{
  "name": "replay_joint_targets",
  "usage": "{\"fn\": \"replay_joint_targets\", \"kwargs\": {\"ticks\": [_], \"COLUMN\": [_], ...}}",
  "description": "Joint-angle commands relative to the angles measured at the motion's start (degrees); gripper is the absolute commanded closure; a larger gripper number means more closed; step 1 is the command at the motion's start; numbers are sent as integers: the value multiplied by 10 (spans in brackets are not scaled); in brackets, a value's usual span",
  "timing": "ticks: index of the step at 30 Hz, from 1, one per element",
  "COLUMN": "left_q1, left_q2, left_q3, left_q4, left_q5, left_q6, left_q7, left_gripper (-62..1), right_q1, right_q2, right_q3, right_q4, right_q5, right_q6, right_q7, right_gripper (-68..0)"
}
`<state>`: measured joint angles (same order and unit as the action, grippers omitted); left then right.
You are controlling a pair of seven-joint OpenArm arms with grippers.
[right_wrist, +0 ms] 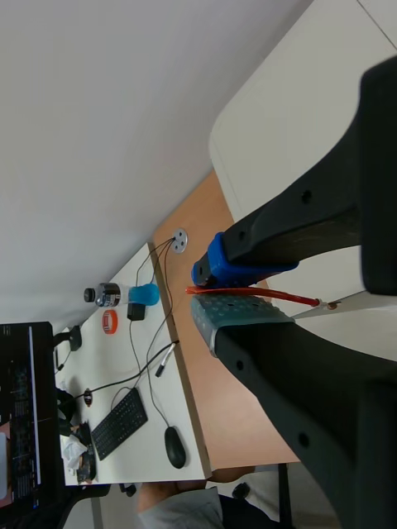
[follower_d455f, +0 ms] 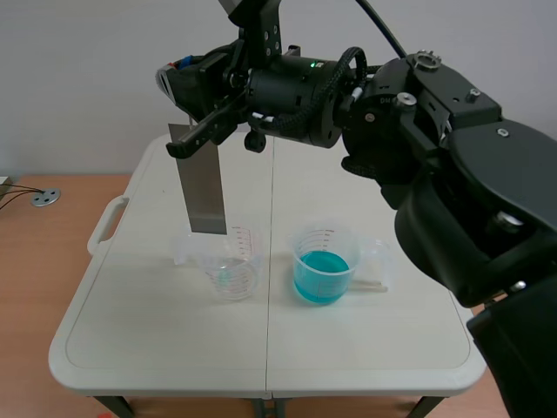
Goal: Hold the metal plate by the orange handle, dip it into the blue solution, take it out and point at it, then put the plate back in the beaker on the left.
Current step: 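Put the plate into the left beaker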
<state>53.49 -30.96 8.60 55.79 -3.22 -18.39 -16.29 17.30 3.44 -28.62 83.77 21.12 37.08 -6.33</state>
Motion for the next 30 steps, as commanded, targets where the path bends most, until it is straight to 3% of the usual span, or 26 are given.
{"fn": "replay_joint_targets", "kwargs": {"ticks": [1,8,12,23,30], "left_q1": [6,6,6,6,6], "left_q2": [-3,-3,-3,-3,-3], "left_q3": [-2,-2,-2,-2,-2], "left_q4": [5,5,5,4,4], "left_q5": [-2,-2,-2,-2,-2], "left_q6": [-2,-3,-3,-3,-3], "left_q7": [-4,-2,-2,-2,-2], "left_gripper": [-16,-16,-16,-16,-17], "right_q1": [16,14,7,-7,-6], "right_q2": [-3,-3,-3,-3,-3], "right_q3": [0,0,0,0,0], "right_q4": [9,9,9,3,-35], "right_q5": [7,7,7,5,5], "right_q6": [-2,-7,-28,-32,-32], "right_q7": [11,4,-1,3,18], "right_gripper": [-13,-13,-13,-13,-13]}}
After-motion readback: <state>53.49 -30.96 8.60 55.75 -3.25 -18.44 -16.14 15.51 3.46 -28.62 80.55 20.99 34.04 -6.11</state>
